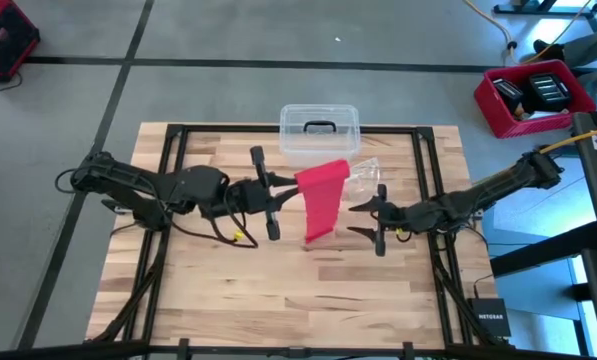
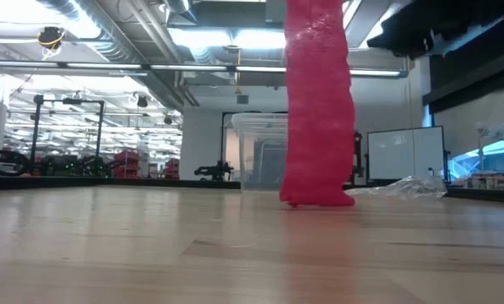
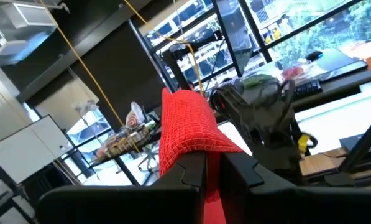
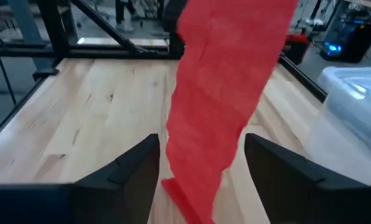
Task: Roll bandage
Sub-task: Roll the red bandage
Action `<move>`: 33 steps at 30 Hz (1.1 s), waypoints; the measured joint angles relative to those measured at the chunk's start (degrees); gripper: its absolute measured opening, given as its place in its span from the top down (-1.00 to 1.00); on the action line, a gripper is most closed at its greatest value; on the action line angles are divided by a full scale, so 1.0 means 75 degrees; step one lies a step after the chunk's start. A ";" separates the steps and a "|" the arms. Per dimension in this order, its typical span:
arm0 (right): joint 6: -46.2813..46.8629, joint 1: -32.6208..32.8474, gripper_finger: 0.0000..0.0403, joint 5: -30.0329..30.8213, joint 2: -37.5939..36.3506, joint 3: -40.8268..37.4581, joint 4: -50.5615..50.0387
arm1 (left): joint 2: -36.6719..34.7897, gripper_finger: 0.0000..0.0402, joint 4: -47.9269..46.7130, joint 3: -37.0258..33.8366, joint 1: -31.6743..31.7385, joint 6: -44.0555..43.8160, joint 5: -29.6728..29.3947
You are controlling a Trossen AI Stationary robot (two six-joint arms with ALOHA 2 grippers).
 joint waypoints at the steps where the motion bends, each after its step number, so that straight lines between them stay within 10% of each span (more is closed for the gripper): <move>1: 0.0001 0.0000 -0.17 0.0002 0.0004 -0.0294 0.0447 | 0.0000 0.91 -0.0037 0.0000 -0.0011 -0.0019 0.0000; 11: -0.0398 -0.0003 -0.17 -0.0266 -0.0076 -0.0491 0.2866 | 0.0061 0.91 -0.0842 -0.0003 -0.0001 -0.0920 0.0653; 27: -0.2816 -0.0575 -0.16 -0.0630 0.1301 0.1803 0.2174 | 0.0233 0.91 -0.0916 0.0000 -0.0052 -0.1289 0.1226; 33: -0.3261 -0.0574 0.45 -0.0677 0.1580 0.1903 0.2161 | 0.0239 0.91 -0.0884 0.0000 -0.0178 -0.1240 0.1236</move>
